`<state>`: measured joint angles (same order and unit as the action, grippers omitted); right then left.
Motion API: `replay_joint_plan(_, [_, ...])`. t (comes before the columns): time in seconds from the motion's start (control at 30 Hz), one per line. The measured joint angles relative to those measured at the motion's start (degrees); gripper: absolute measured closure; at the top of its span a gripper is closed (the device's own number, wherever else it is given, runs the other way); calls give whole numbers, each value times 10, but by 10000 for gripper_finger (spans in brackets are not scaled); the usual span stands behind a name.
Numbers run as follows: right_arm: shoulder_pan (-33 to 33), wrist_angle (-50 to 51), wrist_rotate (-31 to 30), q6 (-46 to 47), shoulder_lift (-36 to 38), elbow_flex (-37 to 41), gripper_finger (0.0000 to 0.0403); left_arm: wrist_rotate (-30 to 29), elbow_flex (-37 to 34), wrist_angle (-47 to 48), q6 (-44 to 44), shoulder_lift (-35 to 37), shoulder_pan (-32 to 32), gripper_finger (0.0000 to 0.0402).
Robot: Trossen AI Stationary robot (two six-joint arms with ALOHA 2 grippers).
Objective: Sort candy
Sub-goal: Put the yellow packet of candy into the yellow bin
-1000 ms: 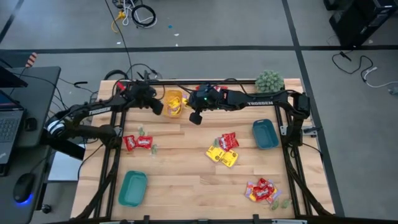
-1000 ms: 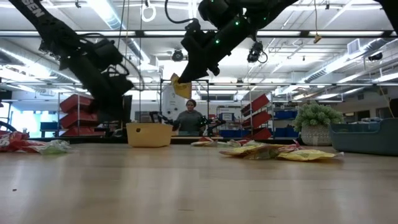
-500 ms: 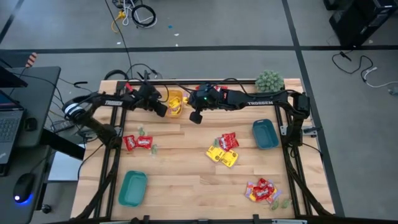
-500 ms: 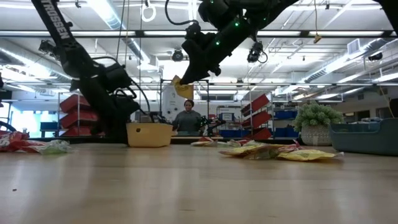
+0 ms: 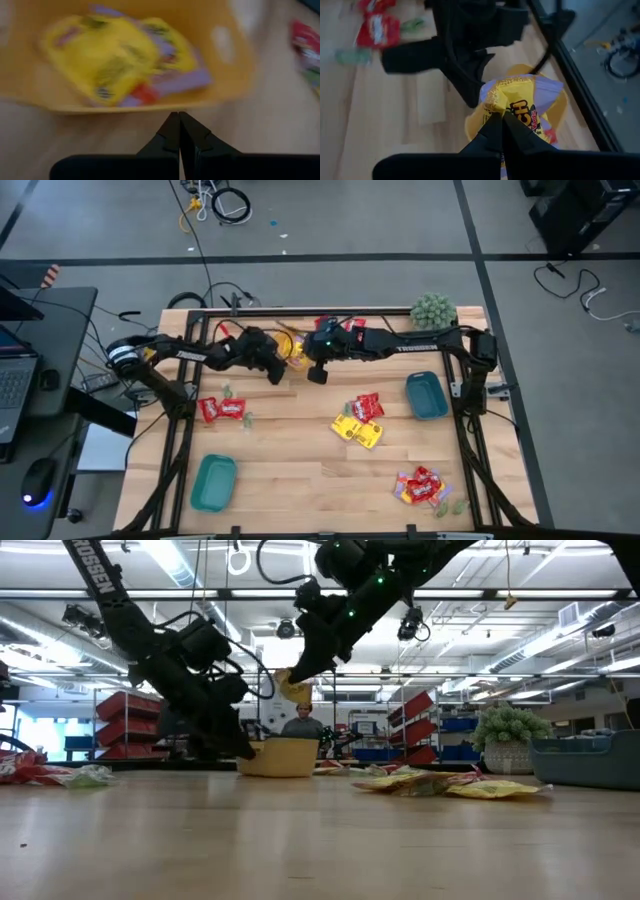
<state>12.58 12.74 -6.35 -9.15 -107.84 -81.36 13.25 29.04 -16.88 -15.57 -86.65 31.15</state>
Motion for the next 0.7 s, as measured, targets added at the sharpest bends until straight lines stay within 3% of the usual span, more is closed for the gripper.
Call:
replay_joint_plan(0.17, [8,-25,9,-85,-54,0,403,-17,-7,28,12,54,-17,401])
replay_joint_plan(0.43, [19,-22,-15,-111,-132,-54,403,-59,-60,35,18,202,-7,401])
replay_joint_plan(0.7, [18,93,-11,-119,-186,-132,386,-63,-96,54,18,271,-4,401])
